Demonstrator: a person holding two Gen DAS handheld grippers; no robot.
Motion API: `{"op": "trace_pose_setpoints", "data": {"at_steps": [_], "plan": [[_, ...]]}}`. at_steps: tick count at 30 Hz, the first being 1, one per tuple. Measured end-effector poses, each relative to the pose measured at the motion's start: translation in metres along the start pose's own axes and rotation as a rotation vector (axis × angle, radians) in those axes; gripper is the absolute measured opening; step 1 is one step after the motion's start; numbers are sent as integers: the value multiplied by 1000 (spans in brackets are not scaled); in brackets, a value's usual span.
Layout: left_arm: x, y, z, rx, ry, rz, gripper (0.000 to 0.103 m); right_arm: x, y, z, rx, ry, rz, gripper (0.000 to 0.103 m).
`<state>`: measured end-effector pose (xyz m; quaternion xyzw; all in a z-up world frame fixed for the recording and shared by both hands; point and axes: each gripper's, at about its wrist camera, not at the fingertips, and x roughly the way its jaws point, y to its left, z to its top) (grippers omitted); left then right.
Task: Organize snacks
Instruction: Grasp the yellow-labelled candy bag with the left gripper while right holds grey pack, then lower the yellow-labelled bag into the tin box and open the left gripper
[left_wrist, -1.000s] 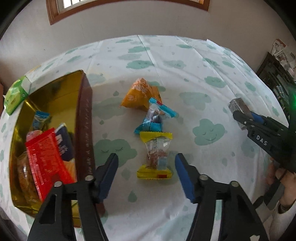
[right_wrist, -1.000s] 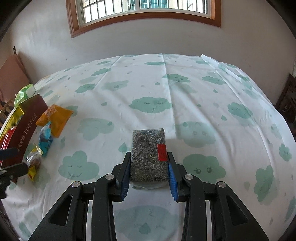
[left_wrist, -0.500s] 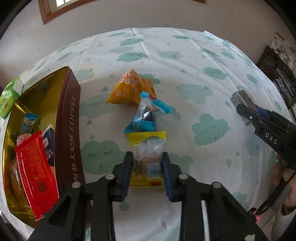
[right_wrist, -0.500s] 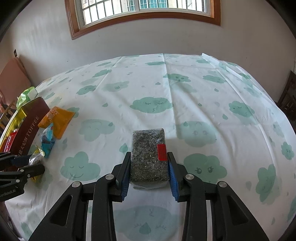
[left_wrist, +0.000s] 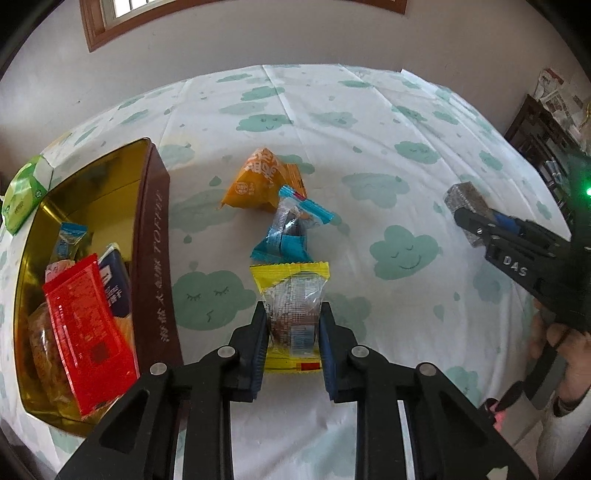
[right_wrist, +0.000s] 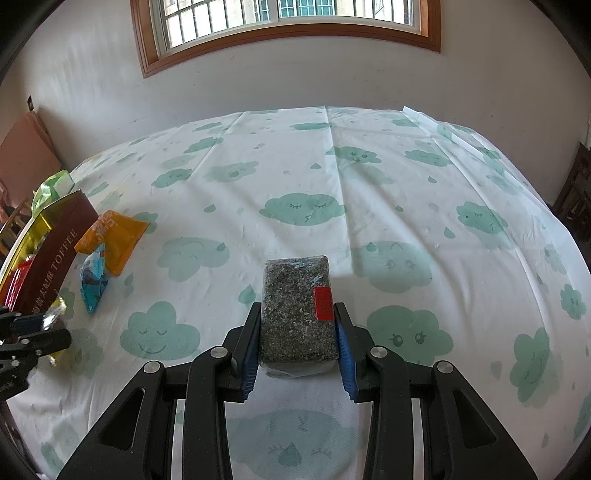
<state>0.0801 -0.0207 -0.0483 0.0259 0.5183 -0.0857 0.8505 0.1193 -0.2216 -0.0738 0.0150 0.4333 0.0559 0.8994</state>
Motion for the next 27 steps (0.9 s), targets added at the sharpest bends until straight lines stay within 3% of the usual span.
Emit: {"op": "trace_pose_setpoints", "data": {"at_steps": [7,16,27], "plan": [[-35,19,-1,-47,-58,6,22,0,1,0,-2,1,-2,38],[-64,84,-5,-169,-108,107,22,0,2,0,-3,1,-5,38],[-61,153,-25,-296,-78,216,22,1,4,0,-17,4,-22,38]]}}
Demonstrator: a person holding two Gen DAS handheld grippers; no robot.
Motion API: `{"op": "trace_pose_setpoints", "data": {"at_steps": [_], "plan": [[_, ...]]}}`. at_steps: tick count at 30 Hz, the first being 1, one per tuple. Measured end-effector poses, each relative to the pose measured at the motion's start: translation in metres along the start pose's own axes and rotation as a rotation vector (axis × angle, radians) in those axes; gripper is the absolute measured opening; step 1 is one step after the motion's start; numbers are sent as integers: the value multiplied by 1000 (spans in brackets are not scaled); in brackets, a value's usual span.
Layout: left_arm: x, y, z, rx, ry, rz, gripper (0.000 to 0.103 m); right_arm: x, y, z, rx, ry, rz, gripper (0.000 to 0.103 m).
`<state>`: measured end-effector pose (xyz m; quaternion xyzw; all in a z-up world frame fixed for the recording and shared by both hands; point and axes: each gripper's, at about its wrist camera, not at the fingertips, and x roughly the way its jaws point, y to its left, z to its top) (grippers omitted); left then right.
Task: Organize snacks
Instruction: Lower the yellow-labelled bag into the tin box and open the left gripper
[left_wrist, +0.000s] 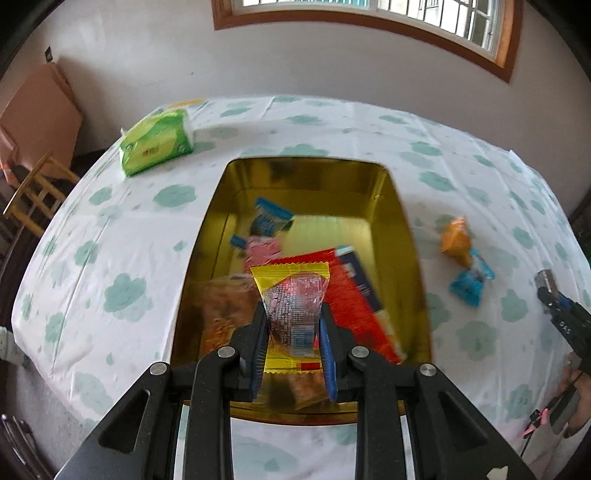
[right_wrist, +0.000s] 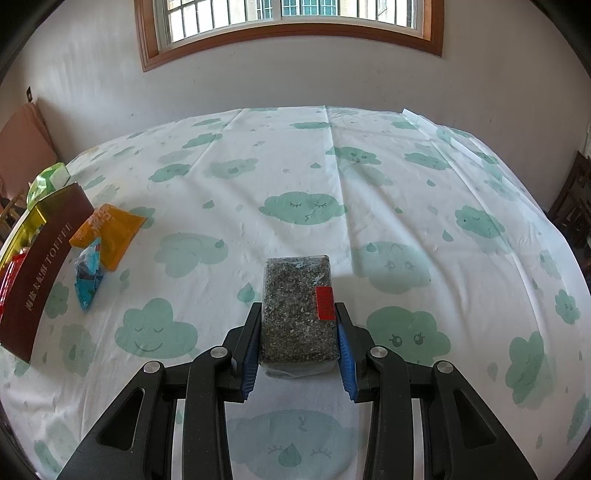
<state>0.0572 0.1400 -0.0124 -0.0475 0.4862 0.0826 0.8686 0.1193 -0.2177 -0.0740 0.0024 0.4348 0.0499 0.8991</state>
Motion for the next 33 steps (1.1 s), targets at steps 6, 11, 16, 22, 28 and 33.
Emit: {"op": "trace_pose_setpoints", "data": {"at_steps": [6,11,16,22,28,33], "plan": [[10,9,-7,-9,27,13,22,-2,-2,-2,-13,2,-13,38],[15,11,-10,-8,39,17,23,-1,0,-1,-13,2,-13,38],[22,13,-14,-5,61,21,24,-2,-1,-1,-14,3,-15,38],[24,13,-16,-4,66,22,25,-2,0,-1,-15,3,-16,38],[21,14,-17,-15,62,23,50,-2,0,-1,-16,4,-18,38],[13,16,-15,-19,43,17,55,-1,2,-1,-17,4,-19,38]]}}
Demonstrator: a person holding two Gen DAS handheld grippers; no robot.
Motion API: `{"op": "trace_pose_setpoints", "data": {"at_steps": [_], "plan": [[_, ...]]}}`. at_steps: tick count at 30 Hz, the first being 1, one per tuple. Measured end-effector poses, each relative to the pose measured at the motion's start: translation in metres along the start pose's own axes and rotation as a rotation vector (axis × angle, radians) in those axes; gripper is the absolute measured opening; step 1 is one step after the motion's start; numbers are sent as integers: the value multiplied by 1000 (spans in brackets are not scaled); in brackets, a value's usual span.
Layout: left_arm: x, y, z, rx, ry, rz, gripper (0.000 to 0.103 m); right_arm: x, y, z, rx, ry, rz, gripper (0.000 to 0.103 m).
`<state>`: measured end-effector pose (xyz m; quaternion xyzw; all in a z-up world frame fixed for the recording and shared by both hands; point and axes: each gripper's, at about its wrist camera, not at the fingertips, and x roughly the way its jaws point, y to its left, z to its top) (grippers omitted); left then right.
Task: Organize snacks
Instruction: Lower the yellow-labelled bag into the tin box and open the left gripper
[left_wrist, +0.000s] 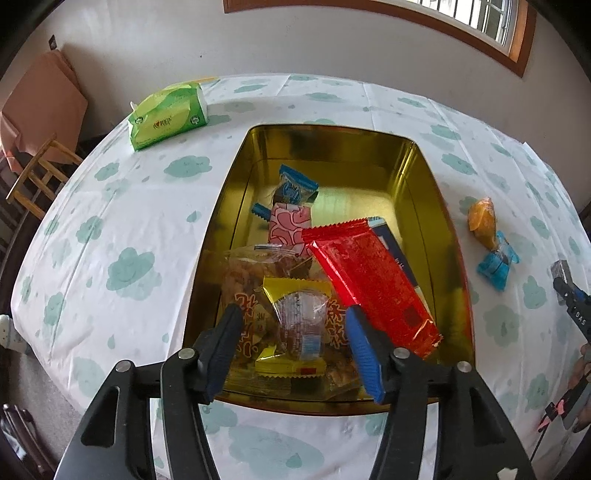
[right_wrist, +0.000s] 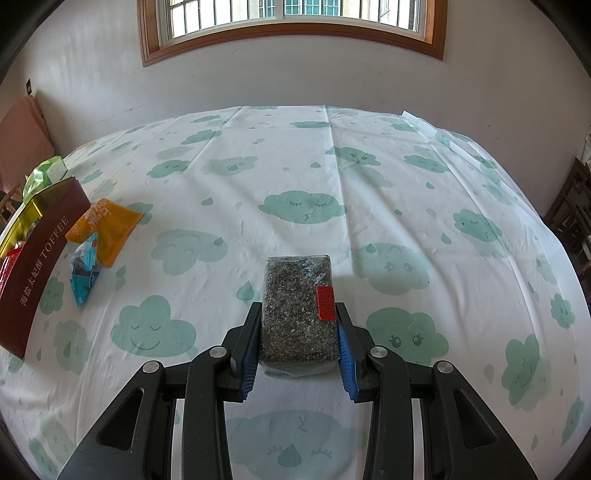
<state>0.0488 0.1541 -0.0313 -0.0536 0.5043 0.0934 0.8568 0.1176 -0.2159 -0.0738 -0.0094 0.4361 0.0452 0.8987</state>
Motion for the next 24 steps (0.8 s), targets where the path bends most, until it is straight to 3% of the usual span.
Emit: {"op": "trace_pose_setpoints", "data": {"at_steps": [8,13,24], "plan": [[-11,2,0,-9,-26,-14,62,0,1,0,-2,1,-2,38],[-19,1,-3,10,-74,22,63,0,1,0,-2,1,-2,38],[-28,5,-11,22,-110,-28,64,-1,1,0,-2,1,-2,37]]}}
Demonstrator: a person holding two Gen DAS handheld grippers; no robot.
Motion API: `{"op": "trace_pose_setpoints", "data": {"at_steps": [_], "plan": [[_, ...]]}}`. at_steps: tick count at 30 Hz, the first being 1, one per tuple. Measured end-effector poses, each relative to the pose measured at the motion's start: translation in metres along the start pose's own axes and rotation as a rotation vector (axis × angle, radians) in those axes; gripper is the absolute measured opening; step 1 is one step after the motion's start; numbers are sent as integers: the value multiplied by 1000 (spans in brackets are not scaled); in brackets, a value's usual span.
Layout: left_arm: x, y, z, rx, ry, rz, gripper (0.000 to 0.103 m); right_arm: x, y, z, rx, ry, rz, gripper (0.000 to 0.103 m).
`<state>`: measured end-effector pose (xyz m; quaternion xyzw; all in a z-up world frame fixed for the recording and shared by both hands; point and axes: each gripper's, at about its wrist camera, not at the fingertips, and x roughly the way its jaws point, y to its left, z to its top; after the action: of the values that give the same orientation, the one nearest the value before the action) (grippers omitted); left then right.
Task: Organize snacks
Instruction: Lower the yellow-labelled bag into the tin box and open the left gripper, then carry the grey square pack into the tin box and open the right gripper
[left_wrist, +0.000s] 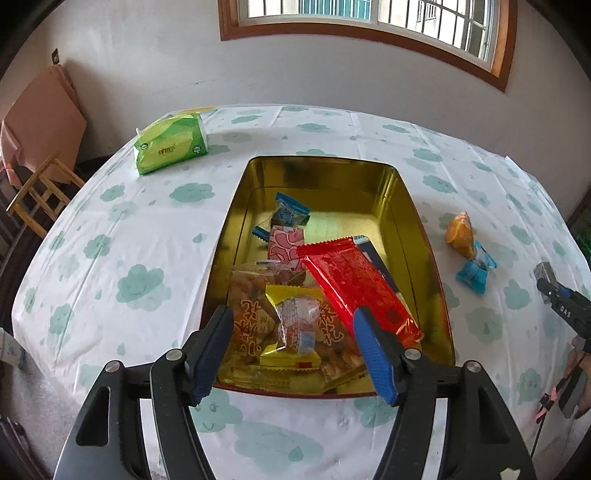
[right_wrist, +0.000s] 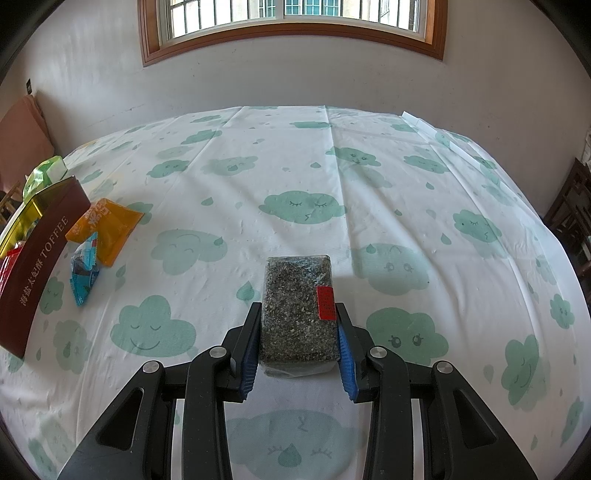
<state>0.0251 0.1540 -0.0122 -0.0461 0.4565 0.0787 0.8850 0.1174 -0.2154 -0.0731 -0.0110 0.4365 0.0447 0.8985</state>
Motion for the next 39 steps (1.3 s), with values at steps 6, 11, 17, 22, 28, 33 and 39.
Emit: {"op": "trace_pose_setpoints", "data": {"at_steps": [6,11,17,22,28,33,39], "plan": [[-2,2,-6,3,13,3,67,-1,-1,-1,2,0,-2,36],[-1,7,-10,-17,29,1,67,0,1,1,16,2,-12,36],[1,9,-14,-27,40,2,67,-3,1,1,12,0,-15,36],[2,12,-18,-34,53,-6,67,-14,7,6,9,-17,-8,36],[2,16,-21,-40,42,-15,67,-36,27,16,-13,-52,69,36],[-5,19,-21,-42,17,-32,67,-50,68,24,-83,-78,158,36],[-16,29,-21,-62,-7,-31,67,-61,120,29,-166,-90,272,36]]}}
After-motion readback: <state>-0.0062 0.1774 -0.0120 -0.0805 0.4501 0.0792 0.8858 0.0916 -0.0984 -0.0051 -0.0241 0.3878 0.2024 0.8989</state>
